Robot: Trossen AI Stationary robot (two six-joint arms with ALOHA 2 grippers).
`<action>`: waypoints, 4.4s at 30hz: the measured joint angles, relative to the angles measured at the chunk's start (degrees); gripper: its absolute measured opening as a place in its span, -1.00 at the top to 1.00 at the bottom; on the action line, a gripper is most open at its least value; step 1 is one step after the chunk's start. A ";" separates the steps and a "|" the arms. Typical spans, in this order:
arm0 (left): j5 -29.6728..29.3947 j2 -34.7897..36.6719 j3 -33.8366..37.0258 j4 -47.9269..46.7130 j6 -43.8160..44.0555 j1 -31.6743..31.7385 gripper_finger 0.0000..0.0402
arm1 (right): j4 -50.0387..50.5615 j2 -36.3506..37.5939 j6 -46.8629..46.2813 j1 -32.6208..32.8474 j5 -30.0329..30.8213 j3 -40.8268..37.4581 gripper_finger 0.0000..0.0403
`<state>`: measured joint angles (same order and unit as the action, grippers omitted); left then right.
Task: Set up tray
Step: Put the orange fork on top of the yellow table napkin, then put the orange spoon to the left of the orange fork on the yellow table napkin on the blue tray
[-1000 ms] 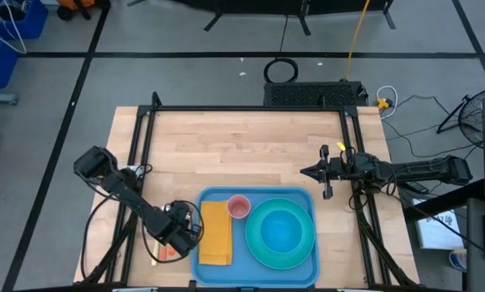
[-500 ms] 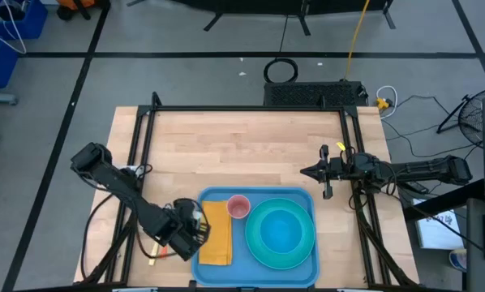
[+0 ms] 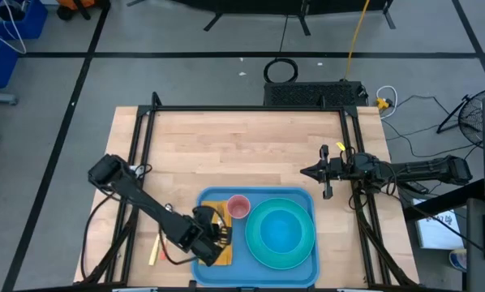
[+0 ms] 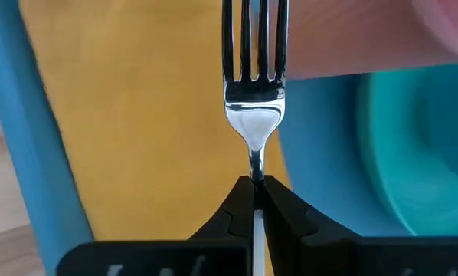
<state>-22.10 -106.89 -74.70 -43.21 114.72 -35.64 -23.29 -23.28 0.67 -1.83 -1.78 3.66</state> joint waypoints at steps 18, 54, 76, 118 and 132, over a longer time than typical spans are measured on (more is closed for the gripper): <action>4.08 -4.62 -0.13 1.06 -4.94 4.40 0.95 | 0.02 0.01 -0.17 0.00 0.10 0.00 1.00; 9.47 4.70 -0.15 -7.49 -12.91 1.83 0.21 | -0.54 0.01 -0.02 0.00 0.17 0.00 1.00; 22.08 7.83 10.77 -22.89 8.44 -13.00 0.00 | -2.26 0.02 -0.42 0.00 0.20 -0.01 1.00; 22.79 5.99 15.72 -19.92 1.24 -7.84 0.27 | -1.09 0.01 -0.44 0.00 0.22 -0.02 1.00; 24.48 3.08 15.58 -18.41 1.51 -8.26 0.35 | -0.86 0.01 -0.44 -0.01 0.44 -0.02 1.00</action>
<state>2.38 -103.81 -59.12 -61.62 116.23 -43.90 -24.15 -23.27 0.23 -1.83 -1.34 3.64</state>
